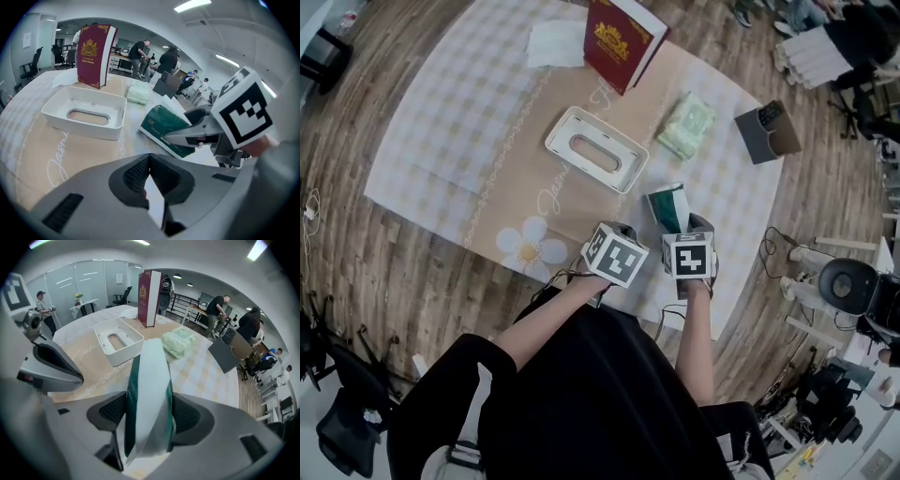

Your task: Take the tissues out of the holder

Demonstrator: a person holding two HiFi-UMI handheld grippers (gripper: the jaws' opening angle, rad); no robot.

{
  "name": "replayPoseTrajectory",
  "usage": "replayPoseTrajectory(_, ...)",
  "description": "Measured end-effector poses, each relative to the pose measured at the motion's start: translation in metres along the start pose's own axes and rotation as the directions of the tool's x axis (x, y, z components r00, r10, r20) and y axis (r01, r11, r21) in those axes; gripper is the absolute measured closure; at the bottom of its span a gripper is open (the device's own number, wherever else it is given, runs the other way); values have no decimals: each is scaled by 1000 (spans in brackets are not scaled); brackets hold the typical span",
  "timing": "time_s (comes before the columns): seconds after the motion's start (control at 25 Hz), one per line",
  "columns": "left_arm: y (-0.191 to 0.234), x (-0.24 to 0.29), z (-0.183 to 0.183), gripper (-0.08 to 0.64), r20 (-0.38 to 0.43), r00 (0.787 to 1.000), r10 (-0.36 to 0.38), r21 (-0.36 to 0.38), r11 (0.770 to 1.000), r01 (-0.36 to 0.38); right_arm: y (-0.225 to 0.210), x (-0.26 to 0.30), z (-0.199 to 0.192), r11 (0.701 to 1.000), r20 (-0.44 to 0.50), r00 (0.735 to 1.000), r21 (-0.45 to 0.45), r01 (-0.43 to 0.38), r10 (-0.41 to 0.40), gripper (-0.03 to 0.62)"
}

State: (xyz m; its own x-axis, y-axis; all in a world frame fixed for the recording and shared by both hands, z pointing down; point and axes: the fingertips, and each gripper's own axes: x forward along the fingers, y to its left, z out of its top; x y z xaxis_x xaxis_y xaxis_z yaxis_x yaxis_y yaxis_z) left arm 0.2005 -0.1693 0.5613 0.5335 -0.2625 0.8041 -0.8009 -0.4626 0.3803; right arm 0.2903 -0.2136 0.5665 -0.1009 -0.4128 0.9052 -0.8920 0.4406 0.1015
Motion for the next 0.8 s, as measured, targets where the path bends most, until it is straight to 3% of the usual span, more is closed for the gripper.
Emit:
replayPoseTrajectory(0.36, -17, 5, 6, 552, 1, 1000, -7, 43, 999, 7, -11, -46, 8, 991, 154, 988, 136, -3, -18, 293)
replayPoseTrajectory(0.56, -25, 5, 3, 552, -4, 1000, -6, 65, 998, 7, -6, -66, 1, 985, 189, 982, 168, -45, 13, 308)
replayPoseTrajectory(0.68, -31, 5, 3, 552, -6, 1000, -10, 85, 996, 11, 0, -77, -3, 971, 225, 973, 219, -101, 51, 363)
replayPoseTrajectory(0.8, -37, 3, 3, 552, -3, 1000, -8, 96, 995, 9, 2, -87, -8, 963, 261, 964, 244, -110, 44, 474)
